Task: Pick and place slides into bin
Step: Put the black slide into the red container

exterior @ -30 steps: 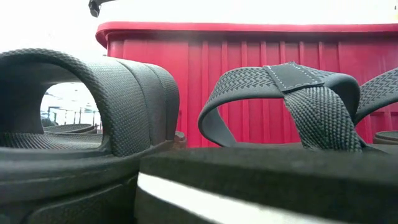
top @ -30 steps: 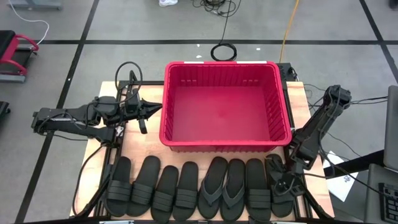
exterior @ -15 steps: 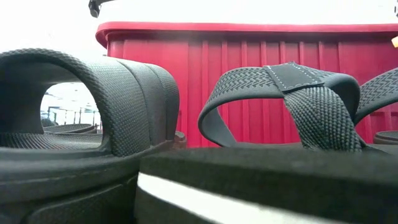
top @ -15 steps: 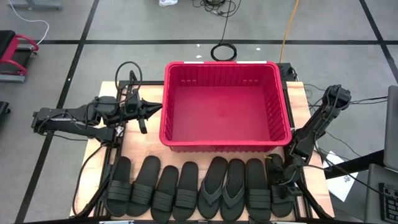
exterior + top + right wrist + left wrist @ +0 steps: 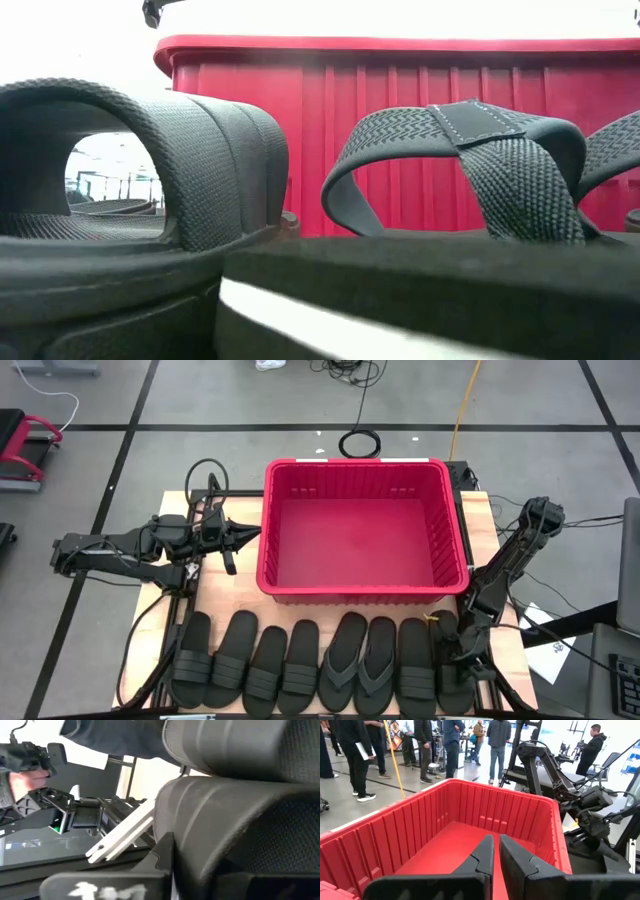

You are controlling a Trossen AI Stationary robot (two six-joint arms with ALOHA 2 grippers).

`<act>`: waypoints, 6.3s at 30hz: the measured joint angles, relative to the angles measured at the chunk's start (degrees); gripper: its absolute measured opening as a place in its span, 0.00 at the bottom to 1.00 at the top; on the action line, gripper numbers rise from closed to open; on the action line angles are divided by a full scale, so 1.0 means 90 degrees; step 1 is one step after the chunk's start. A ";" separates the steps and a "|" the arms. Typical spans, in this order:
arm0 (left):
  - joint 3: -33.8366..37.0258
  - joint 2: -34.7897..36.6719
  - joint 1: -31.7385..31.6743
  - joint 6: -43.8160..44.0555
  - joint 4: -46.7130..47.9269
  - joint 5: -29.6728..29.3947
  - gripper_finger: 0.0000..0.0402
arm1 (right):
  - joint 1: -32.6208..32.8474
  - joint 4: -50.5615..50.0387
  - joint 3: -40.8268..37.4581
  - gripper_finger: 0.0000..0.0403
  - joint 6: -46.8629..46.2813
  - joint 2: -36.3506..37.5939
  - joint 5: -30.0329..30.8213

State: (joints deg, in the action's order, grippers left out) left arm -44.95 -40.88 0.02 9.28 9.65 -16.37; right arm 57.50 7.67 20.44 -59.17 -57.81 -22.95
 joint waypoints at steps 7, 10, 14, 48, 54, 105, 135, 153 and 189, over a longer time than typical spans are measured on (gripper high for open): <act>0.0000 0.0000 0.0001 -0.0015 0.0002 0.0002 0.06 | -0.0008 -0.0025 0.0056 0.02 -0.0410 0.0025 -0.0319; 0.0000 0.0000 0.0000 -0.0015 0.0004 0.0000 0.06 | -0.0006 -0.0043 0.0059 0.01 -0.0396 0.0084 -0.0207; 0.0000 0.0000 0.0002 -0.0013 0.0005 0.0002 0.06 | -0.0001 -0.0300 0.0141 0.01 -0.0364 0.0214 -0.0030; 0.0000 0.0000 0.0002 0.0274 0.0001 0.0153 0.06 | -0.0144 0.0612 0.0801 0.01 -0.0964 0.0891 -0.0124; 0.0000 0.0000 0.0002 0.0627 0.0067 0.0234 0.06 | -0.0168 -0.0598 0.1847 0.01 -0.0597 0.0530 -0.0100; 0.0000 0.0000 0.0002 0.0065 0.0251 0.0478 0.06 | -1.0983 -1.0633 0.7223 0.01 1.2618 -0.1969 -0.0401; 0.0000 0.0000 -0.0001 -0.0015 0.0437 0.0322 0.06 | -1.1316 -0.9390 0.4385 0.01 1.3351 -0.3035 0.0205; 0.0000 0.0000 0.0002 -0.0015 0.0435 0.0317 0.06 | -1.1382 -0.8998 0.4377 0.01 1.3512 -0.3358 0.0033; 0.0000 0.0002 0.0002 -0.0025 0.0430 0.0329 0.06 | -1.1384 -0.8015 0.4173 0.33 1.2317 -0.3288 0.1128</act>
State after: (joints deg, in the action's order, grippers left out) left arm -44.95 -40.86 0.03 9.06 13.52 -13.41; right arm -44.95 -64.46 58.00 51.68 -87.41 -12.81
